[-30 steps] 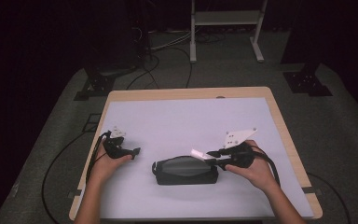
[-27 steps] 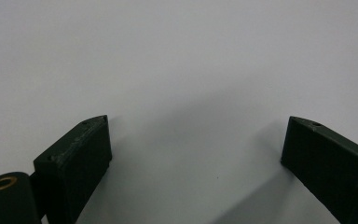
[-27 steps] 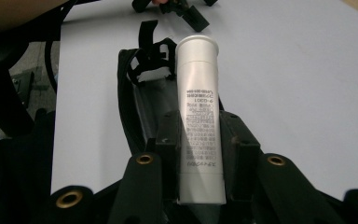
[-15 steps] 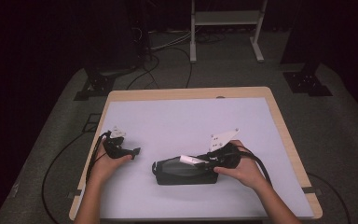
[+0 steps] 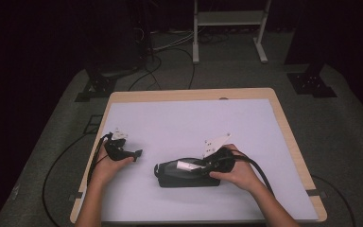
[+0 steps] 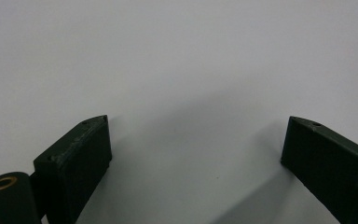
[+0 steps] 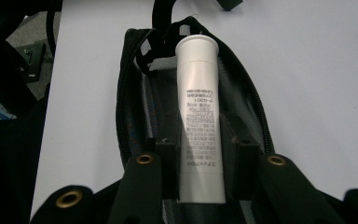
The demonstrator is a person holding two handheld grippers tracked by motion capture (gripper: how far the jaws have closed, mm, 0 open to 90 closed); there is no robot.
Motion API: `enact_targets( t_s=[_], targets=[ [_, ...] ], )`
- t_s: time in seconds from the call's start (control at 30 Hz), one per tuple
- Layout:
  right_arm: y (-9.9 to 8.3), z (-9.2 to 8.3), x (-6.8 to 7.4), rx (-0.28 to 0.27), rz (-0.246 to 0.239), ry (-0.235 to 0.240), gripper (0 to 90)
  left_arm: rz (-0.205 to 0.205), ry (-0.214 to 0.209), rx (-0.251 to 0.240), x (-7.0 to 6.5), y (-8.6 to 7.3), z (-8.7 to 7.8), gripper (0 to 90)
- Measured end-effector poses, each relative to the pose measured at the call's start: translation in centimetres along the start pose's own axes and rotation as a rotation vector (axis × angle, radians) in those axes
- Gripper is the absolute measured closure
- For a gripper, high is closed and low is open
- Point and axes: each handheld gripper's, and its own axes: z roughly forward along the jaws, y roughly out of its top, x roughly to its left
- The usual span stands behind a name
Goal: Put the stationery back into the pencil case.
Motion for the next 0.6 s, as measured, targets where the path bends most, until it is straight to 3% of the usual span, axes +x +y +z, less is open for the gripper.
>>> enact_targets(
  t_s=[0.3, 0.6],
  targets=[
    [-0.13, 0.99, 0.2, 0.02, -0.005, 0.012, 69.9, 0.003, 0.001, 0.002, 0.01, 0.0, -0.02, 7.3],
    [-0.05, 0.25, 0.35, -0.018, 0.0, 0.012, 66.4, 0.002, -0.001, 0.003, 0.03, 0.01, -0.01, 7.3]
  ],
)
